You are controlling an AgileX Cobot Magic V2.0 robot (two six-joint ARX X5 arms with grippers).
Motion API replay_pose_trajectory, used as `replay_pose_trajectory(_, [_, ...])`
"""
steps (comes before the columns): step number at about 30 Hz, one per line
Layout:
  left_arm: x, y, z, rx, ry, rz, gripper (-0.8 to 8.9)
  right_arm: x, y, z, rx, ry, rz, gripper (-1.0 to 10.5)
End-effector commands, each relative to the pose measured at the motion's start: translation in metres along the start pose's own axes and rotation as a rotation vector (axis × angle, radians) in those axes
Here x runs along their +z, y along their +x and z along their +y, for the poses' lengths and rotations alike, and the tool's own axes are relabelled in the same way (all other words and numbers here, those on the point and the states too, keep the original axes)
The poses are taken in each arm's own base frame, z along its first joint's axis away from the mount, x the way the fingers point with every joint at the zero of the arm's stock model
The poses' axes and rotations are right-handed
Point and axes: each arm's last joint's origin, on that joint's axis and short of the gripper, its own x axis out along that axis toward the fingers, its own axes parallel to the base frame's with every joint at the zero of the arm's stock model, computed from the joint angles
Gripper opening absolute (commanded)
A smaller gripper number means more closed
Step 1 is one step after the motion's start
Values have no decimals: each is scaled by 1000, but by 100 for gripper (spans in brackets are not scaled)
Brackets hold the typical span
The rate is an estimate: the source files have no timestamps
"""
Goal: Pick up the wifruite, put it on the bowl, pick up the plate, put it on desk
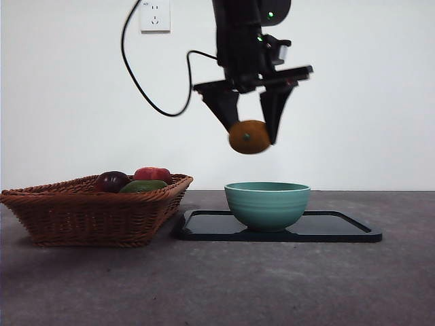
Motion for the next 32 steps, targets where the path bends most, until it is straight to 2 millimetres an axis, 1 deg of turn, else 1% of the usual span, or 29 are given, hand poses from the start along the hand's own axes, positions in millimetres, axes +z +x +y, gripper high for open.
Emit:
replay_pose_trajectory(1, [-4, -34, 6, 2, -22, -34, 214, 4, -2, 1, 8, -6, -31, 629])
replay_pose_trajectory(8, [-15, -87, 22, 5, -75, -101, 214, 4, -2, 1, 7, -6, -31, 629])
replay_pose_trajectory(11, [-25, -107, 30, 9, -86, -114, 214, 4, -2, 1, 8, -6, -31, 629])
replay_pose_trajectory(14, [-39, -123, 37, 16, -93, -107, 214, 4, -2, 1, 8, -6, -31, 629])
replay_pose_trajectory(19, [-66, -145, 49, 30, -111, -88, 214, 4, -2, 1, 5, -7, -33, 629])
replay_pose_trajectory(23, [-84, -158, 60, 42, -143, -83, 214, 7, -2, 1, 6, -17, -60, 629])
replay_pose_trajectory(26, [-97, -165, 69, 54, -196, -76, 214, 9, -3, 1, 7, -26, -83, 629])
replay_pose_trajectory(29, [-108, -163, 79, 68, -250, -45, 214, 11, -3, 1, 8, -33, -100, 629])
replay_pose_trajectory(32, [-116, -150, 88, 83, -287, 3, 214, 12, -3, 2, 8, -37, -111, 629])
